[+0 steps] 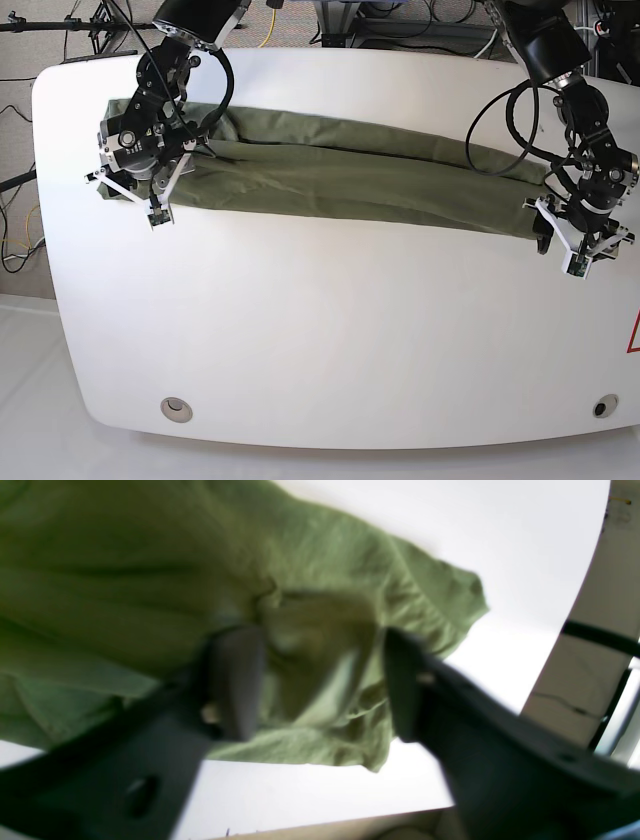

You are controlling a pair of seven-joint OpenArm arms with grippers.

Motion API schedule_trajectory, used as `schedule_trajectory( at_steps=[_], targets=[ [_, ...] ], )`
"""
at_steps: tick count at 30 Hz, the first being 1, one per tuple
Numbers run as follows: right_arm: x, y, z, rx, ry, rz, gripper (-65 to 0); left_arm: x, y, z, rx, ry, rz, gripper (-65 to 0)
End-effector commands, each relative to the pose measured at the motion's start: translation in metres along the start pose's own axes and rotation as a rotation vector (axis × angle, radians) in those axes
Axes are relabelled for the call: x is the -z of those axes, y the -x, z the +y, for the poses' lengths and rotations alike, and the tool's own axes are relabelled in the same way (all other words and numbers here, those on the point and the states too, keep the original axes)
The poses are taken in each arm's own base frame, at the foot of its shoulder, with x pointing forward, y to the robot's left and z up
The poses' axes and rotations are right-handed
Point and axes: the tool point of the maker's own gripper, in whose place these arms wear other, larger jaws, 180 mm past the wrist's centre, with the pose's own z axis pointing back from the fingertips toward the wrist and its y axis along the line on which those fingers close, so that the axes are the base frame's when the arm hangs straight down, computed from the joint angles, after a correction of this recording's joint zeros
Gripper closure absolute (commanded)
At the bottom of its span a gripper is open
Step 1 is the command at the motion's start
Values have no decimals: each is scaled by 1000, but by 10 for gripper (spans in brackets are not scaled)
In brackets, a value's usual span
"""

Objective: Fold the T-shirt properly
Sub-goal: 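Pull the folded shirt ends apart with both grippers to straighten it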

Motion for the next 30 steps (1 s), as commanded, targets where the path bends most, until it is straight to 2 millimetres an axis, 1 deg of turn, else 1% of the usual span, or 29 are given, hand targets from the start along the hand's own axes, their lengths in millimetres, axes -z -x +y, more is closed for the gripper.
schedule_trajectory(
  at_steps=[1,3,4,10,16,26,30],
  targets=[
    [-6,-8,-7,3,24,-30,-538,-4,-18,11,9,-26,-56,-400],
    [-6,-9,-7,3,25,-31,-576,-4,-18,11,9,-26,-56,-400],
    [-6,-9,-7,3,25,-31,-584,-4,-18,11,9,-26,-56,-400],
    [-6,-11,-8,5,24,-37,-566,-5,-18,11,8,-27,-56,-400],
    [-7,-13,-9,8,27,-43,-564,-5,-18,12,9,-28,-56,-400],
    [-11,-29,-17,19,44,-81,-564,-5,-18,12,9,-28,-56,-400],
    [-12,-33,-19,20,49,-91,-564,-6,-16,17,0,-40,-53,-400]
  ],
)
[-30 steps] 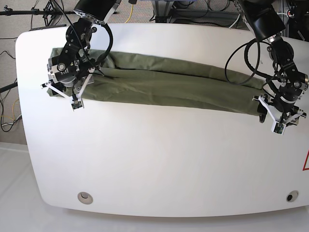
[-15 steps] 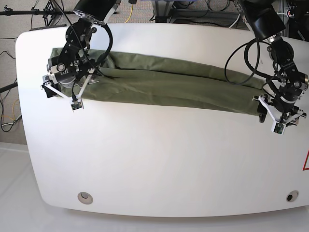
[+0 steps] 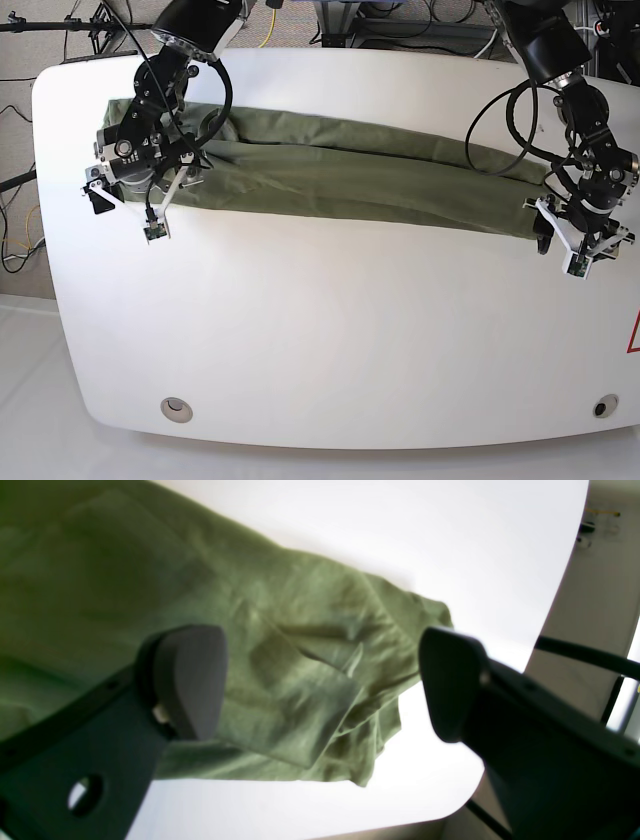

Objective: Fold the T-shirt properly
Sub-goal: 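Pull the folded shirt ends apart with both grippers to straighten it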

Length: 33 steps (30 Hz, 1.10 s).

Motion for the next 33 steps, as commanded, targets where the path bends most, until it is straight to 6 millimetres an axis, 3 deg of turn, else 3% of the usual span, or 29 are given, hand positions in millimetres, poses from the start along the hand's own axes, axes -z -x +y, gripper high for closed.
schedule_trajectory(
  at_steps=[1,11,17,33],
  targets=[
    [-7,-15,-11,5,33,-48,-564,-7,-15,18,-3,-43,-52,-400],
    [-12,-33,-30,-5,75,-89,-564,-10,-11,26,-20,-65,-48,-400],
    [-14,-41,-30,-2,76,-107,-564,-13,-2,33,-38,-84,-34,-400],
    [-11,-30,-29,-8,74,-82,-564,-15,14,28,-38,-73,1,-400]
  ],
)
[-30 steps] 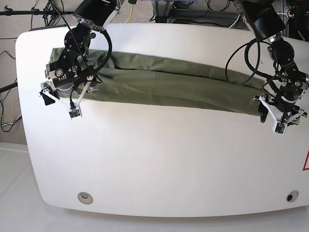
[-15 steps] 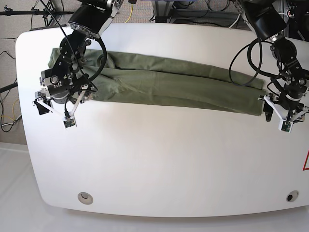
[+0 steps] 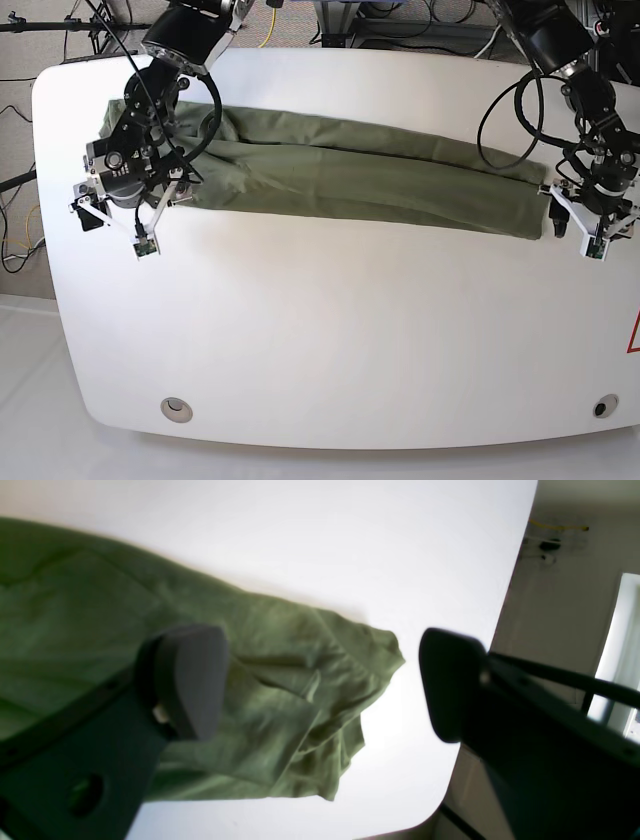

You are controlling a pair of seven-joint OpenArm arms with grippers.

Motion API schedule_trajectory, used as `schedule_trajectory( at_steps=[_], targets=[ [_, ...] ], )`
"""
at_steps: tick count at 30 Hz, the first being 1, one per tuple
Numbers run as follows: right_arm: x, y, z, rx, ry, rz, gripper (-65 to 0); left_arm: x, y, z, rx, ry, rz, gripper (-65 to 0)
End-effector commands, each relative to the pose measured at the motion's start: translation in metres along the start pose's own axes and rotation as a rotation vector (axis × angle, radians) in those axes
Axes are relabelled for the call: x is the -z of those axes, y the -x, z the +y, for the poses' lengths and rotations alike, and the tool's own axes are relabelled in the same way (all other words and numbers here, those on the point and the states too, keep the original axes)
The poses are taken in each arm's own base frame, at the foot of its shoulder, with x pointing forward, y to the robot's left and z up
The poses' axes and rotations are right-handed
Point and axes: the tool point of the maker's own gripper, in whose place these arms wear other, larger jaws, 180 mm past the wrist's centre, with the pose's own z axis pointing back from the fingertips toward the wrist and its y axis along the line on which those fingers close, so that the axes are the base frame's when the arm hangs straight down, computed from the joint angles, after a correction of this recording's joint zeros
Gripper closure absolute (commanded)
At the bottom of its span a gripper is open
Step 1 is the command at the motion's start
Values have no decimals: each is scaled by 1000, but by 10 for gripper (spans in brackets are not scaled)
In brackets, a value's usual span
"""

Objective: Fold the T-shirt properly
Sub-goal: 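Pull the folded shirt ends apart with both grippers to straighten it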

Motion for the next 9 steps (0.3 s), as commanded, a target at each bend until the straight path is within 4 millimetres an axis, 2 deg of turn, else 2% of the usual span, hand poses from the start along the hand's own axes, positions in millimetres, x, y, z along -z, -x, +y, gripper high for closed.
schedule_trajectory(
  at_steps=[1,9],
  targets=[
    [-6,-11,-9,4,27,-39,-564,-4,-17,9,10,-24,-48,-400],
    [-5,-8,-9,7,26,-31,-564,-2,-14,8,10,-19,-40,-400]
  ],
)
